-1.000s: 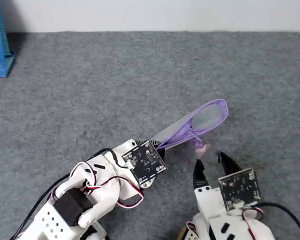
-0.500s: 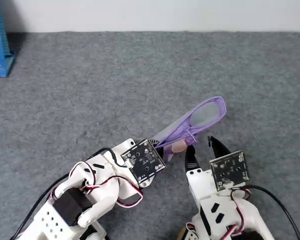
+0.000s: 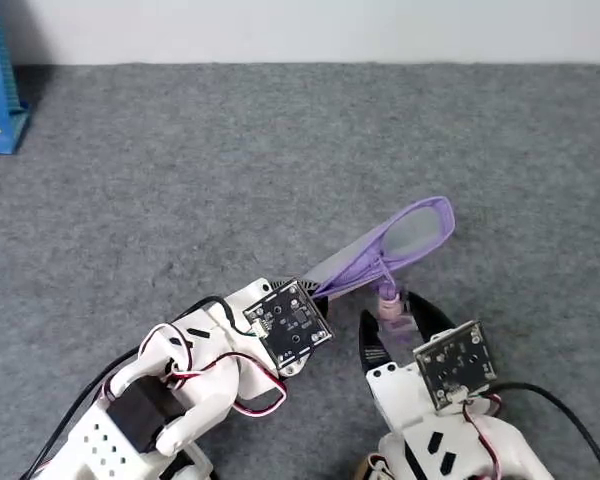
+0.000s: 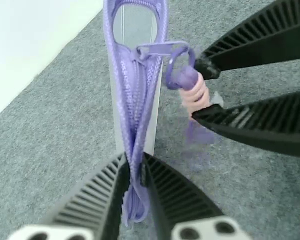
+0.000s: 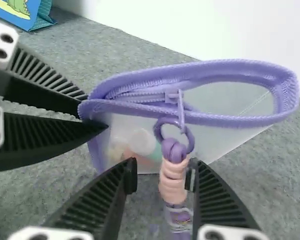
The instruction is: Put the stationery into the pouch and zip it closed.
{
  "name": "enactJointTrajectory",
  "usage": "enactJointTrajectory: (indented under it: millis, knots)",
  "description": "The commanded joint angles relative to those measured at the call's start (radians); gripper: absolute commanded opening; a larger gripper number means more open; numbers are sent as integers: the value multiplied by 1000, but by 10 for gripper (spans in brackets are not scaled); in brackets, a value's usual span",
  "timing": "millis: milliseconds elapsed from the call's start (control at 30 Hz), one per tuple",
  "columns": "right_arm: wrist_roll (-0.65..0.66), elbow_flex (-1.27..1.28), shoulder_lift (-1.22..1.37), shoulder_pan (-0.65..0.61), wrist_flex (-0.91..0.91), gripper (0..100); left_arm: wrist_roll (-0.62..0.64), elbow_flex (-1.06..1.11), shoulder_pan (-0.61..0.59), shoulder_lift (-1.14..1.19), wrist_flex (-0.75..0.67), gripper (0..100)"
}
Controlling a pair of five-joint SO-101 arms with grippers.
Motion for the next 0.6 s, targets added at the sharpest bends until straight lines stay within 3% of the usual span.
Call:
enactJointTrajectory:
  millis: [0, 433, 567]
  knots:
    - [-8, -55, 8, -4, 2, 165, 8, 5, -11, 3, 14, 10]
    - [-3, 110, 12, 1, -222, 161, 9, 5, -11, 3, 17, 10]
    - [20, 106, 1, 79, -229, 46, 9, 7, -11, 3, 17, 10]
